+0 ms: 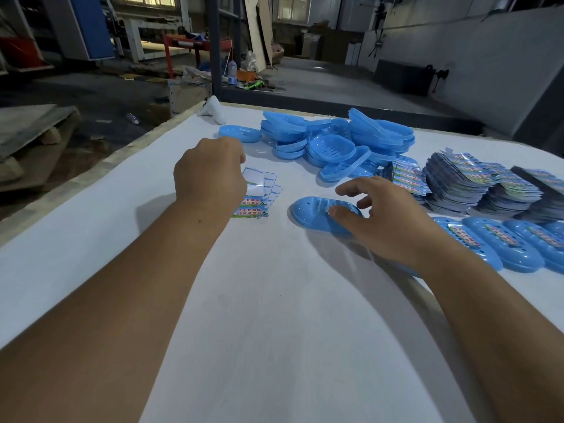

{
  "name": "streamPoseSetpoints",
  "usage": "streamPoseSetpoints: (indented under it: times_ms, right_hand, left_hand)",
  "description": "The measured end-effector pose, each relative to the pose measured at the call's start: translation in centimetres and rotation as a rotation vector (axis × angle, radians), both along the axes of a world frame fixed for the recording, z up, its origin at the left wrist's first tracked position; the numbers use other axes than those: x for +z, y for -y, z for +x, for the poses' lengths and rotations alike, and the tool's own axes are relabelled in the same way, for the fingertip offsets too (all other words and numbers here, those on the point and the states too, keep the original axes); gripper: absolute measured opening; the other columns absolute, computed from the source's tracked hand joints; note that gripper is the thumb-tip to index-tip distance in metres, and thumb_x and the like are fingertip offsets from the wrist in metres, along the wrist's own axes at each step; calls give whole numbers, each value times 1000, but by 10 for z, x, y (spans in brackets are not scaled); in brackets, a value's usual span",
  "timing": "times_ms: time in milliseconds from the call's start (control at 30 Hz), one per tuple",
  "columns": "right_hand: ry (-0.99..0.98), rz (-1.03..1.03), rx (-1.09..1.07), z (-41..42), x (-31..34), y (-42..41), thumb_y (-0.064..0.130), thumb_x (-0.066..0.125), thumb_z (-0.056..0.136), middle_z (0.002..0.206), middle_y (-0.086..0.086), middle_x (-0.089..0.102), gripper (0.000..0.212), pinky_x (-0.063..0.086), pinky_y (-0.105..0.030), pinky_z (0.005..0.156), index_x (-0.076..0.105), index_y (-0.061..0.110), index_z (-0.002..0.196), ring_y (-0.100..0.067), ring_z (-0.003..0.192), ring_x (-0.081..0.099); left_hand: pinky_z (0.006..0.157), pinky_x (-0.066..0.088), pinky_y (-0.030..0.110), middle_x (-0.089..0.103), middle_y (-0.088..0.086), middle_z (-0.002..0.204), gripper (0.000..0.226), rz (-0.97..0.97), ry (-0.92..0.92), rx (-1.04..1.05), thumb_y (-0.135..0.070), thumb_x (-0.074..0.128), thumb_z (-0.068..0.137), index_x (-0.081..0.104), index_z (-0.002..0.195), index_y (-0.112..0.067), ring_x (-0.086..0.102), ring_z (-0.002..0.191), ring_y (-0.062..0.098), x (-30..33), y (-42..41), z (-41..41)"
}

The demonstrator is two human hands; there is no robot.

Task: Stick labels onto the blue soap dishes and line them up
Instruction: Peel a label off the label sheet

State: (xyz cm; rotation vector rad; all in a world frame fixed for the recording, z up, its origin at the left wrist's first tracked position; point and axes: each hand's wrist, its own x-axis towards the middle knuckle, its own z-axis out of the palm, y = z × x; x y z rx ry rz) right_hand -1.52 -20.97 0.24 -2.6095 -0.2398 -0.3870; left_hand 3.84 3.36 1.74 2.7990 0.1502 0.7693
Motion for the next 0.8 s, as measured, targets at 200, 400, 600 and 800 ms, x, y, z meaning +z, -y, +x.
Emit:
streamPoseSetpoints:
  times_ms: [200,400,600,800]
  right_hand:
    - [44,128,-44,0,2,-4,45,69,91,112,18,64,32,45,-24,81,67,33,120,4,92,59]
    - [-27,625,32,-4,10,-13,30,76,91,95,13,77,35,59,-22,76,68,22,123,-3,86,72]
    - [-99,781,95,-6,16,-13,15,76,90,82,0,79,28,59,-24,69,68,23,116,-10,74,68]
    - [-22,798,33,-2,16,-7,16,76,91,76,9,78,25,53,-15,62,67,26,112,1,67,69]
  left_hand:
    - [70,48,17,68,-10,88,13,-562,147,-321,-22,72,91,73,104,-21,64,79,9,7,8,-5]
    - [63,58,19,71,-3,89,14,-1103,10,-561,-15,78,87,68,91,-23,74,76,12,14,24,-13]
    - [68,61,28,77,1,85,15,-1130,-61,-693,-14,78,87,68,92,-24,75,78,16,8,38,-19]
    - [60,54,18,77,-7,78,26,-950,-195,-716,-15,73,87,64,107,-30,73,76,5,9,38,-27]
